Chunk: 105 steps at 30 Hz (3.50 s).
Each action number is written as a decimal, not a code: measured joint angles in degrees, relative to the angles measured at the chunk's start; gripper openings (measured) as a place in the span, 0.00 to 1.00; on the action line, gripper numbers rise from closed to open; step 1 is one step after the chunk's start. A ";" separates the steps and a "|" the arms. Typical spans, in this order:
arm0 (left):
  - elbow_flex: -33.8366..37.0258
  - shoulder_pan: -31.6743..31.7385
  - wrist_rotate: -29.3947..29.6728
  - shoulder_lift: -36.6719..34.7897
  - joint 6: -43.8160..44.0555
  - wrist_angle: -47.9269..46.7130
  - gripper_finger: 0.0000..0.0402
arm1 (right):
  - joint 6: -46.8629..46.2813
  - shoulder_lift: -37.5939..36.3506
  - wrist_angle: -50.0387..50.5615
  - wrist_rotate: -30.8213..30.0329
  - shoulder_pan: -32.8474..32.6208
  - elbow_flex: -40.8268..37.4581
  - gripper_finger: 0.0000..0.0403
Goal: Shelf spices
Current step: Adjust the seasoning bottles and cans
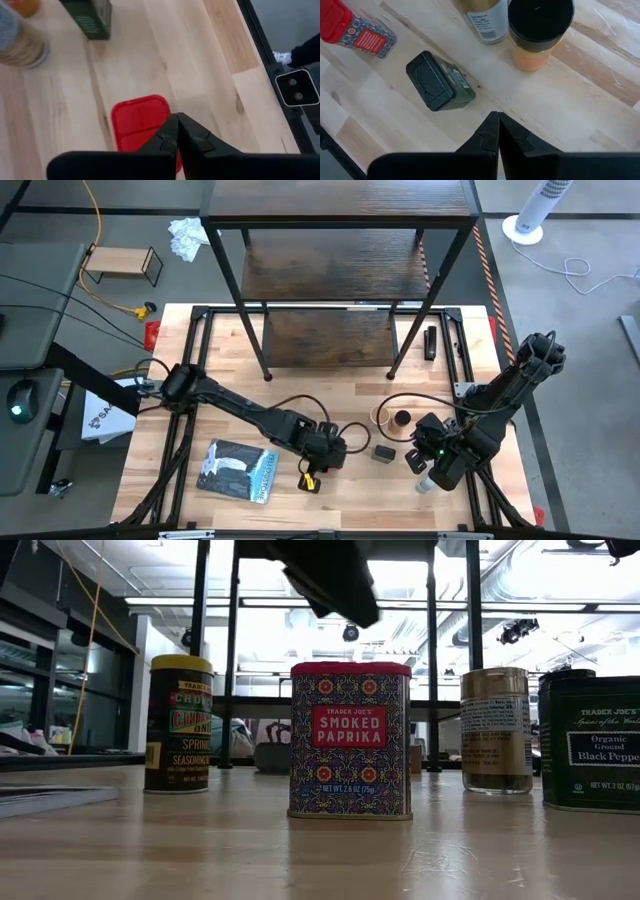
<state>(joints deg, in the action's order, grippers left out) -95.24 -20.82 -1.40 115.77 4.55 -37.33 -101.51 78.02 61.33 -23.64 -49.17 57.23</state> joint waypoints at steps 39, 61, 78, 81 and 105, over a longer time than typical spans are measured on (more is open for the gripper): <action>-0.15 -0.22 6.02 0.39 7.36 -18.71 0.00 | 0.02 -0.02 0.78 -0.44 0.00 0.00 0.00; -0.11 -0.20 6.11 0.45 7.36 -18.59 0.00 | 0.00 -0.02 0.53 -0.48 0.00 0.00 0.00; -0.09 -0.19 6.13 0.45 7.36 -18.57 0.00 | -0.02 -0.02 0.43 -0.48 0.00 0.00 0.00; -0.09 -0.18 6.13 0.45 7.38 -18.55 0.00 | -0.02 -0.02 0.44 -0.48 0.00 0.00 0.00; 0.12 -0.10 4.35 0.85 10.48 -8.12 0.00 | -0.43 -0.02 0.45 -0.50 0.00 0.00 0.00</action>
<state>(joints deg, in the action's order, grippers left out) -95.12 -20.92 2.95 116.62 15.02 -45.45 -101.95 78.00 61.78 -24.14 -49.17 57.23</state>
